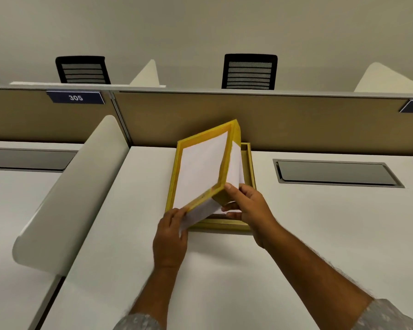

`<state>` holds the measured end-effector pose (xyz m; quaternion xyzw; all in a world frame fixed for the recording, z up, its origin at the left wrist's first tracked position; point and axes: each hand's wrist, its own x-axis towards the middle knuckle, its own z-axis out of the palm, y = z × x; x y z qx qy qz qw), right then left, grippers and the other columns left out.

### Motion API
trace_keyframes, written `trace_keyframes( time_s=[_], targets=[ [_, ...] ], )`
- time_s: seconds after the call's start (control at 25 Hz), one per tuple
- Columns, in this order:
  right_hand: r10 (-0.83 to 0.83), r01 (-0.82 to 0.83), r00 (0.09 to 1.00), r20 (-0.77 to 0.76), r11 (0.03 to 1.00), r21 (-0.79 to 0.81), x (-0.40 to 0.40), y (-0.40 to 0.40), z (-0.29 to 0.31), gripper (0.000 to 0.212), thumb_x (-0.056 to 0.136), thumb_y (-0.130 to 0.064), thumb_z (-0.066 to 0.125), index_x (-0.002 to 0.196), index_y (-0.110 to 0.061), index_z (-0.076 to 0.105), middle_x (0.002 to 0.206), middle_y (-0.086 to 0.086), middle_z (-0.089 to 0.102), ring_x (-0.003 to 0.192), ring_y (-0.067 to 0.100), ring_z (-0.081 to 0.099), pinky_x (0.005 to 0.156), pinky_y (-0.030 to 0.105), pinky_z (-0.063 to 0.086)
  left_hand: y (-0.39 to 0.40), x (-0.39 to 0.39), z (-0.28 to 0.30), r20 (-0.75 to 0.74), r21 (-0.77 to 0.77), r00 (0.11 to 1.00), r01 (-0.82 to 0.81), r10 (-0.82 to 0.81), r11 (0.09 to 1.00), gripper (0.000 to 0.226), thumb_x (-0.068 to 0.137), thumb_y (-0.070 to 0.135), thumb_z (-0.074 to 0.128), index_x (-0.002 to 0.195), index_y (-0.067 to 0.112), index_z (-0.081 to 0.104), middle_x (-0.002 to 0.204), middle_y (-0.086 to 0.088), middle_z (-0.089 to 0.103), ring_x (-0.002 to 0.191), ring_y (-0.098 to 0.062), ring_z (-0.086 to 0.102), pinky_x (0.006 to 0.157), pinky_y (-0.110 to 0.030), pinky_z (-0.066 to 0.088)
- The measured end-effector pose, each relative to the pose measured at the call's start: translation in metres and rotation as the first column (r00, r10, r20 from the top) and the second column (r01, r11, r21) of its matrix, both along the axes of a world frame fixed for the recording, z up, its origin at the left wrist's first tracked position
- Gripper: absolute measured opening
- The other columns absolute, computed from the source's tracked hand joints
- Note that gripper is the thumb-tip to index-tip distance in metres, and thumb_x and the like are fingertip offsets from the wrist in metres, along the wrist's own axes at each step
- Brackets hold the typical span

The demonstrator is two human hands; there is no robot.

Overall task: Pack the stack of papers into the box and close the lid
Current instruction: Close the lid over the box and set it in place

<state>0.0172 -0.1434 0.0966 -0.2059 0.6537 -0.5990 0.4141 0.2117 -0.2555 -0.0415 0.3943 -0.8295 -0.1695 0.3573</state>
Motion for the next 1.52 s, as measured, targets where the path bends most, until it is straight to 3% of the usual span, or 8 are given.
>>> trace_keyframes(
  time_s=[0.32,0.48,0.6,0.72,1.0,1.24,1.4,1.52],
  targets=[
    [-0.12,0.12,0.993,-0.002,0.989,0.082,-0.024,0.039,-0.037,0.042,0.089,-0.04,0.082,0.106,-0.003,0.07,0.086,0.01,0.077,0.065,0.012,0.07,0.073,0.033,0.063,0.016,-0.002,-0.014,0.047,0.024,0.986,0.162,-0.163,0.986,0.068,0.081,0.003,0.084,0.144,0.016,0.063,0.136,-0.008,0.065,0.126,-0.028,0.062,0.103,-0.044,0.058],
    [-0.145,0.143,0.989,0.003,0.984,0.102,-0.037,0.056,-0.049,0.036,0.093,-0.033,0.078,0.111,-0.002,0.071,0.091,0.013,0.074,0.074,0.017,0.069,0.081,0.039,0.063,0.013,0.002,-0.015,-0.137,0.272,0.979,0.182,-0.149,0.945,0.069,0.088,0.032,0.084,0.148,0.018,0.055,0.143,-0.002,0.058,0.135,-0.016,0.055,0.111,-0.03,0.048],
    [-0.143,0.141,0.99,0.006,0.981,0.137,-0.042,0.071,-0.063,0.026,0.099,-0.029,0.071,0.117,-0.011,0.072,0.099,0.014,0.075,0.079,0.019,0.068,0.078,0.036,0.065,0.004,0.004,-0.018,-0.226,0.503,0.966,0.006,0.124,0.864,0.062,0.096,0.039,0.071,0.152,0.025,0.051,0.147,-0.004,0.057,0.137,-0.02,0.053,0.11,-0.04,0.051],
    [-0.157,0.161,0.987,-0.036,0.963,0.215,-0.045,0.082,-0.084,0.029,0.105,-0.027,0.063,0.13,-0.014,0.068,0.102,0.014,0.071,0.081,0.023,0.065,0.081,0.043,0.066,-0.006,-0.002,-0.022,-0.203,0.647,0.969,0.026,0.139,0.762,0.058,0.1,0.029,0.067,0.155,0.02,0.048,0.148,-0.006,0.06,0.136,-0.026,0.058,0.112,-0.047,0.052],
    [-0.179,0.208,0.978,-0.11,0.893,0.399,-0.051,0.067,-0.121,0.031,0.108,-0.029,0.052,0.137,-0.022,0.062,0.117,0.007,0.068,0.091,0.023,0.063,0.075,0.04,0.063,-0.024,-0.022,-0.021,-0.196,0.696,0.963,0.002,0.187,0.718,0.051,0.099,0.02,0.07,0.148,0.022,0.055,0.136,0.0,0.066,0.121,-0.023,0.066,0.1,-0.04,0.058],
    [-0.036,0.263,0.896,-0.442,0.845,0.465,-0.071,0.035,-0.142,0.039,0.108,-0.028,0.052,0.142,-0.013,0.061,0.135,0.016,0.063,0.112,0.026,0.066,0.091,0.037,0.059,-0.066,-0.045,-0.014,-0.133,0.71,0.987,0.033,0.087,0.703,0.048,0.102,0.022,0.065,0.147,0.028,0.053,0.127,0.003,0.067,0.112,-0.022,0.067,0.091,-0.035,0.059],
    [0.057,0.217,0.877,-0.477,0.839,0.499,-0.095,0.005,-0.137,0.053,0.105,-0.029,0.061,0.154,-0.017,0.045,0.142,0.012,0.06,0.118,0.03,0.068,0.094,0.039,0.059,-0.106,-0.073,-0.008,-0.012,0.685,1.0,-0.013,0.029,0.728,0.05,0.105,0.029,0.058,0.153,0.027,0.045,0.128,-0.006,0.069,0.094,-0.014,0.067,0.081,-0.031,0.056],
    [0.15,0.218,0.802,-0.578,0.827,0.518,-0.117,-0.023,-0.133,0.065,0.105,-0.035,0.059,0.163,-0.021,0.032,0.147,0.01,0.059,0.122,0.03,0.068,0.098,0.044,0.058,-0.137,-0.101,-0.005,0.081,0.618,0.996,-0.017,-0.042,0.786,0.055,0.108,0.034,0.052,0.16,0.024,0.035,0.138,-0.01,0.067,0.11,-0.028,0.07,0.094,-0.041,0.059]
  ],
)
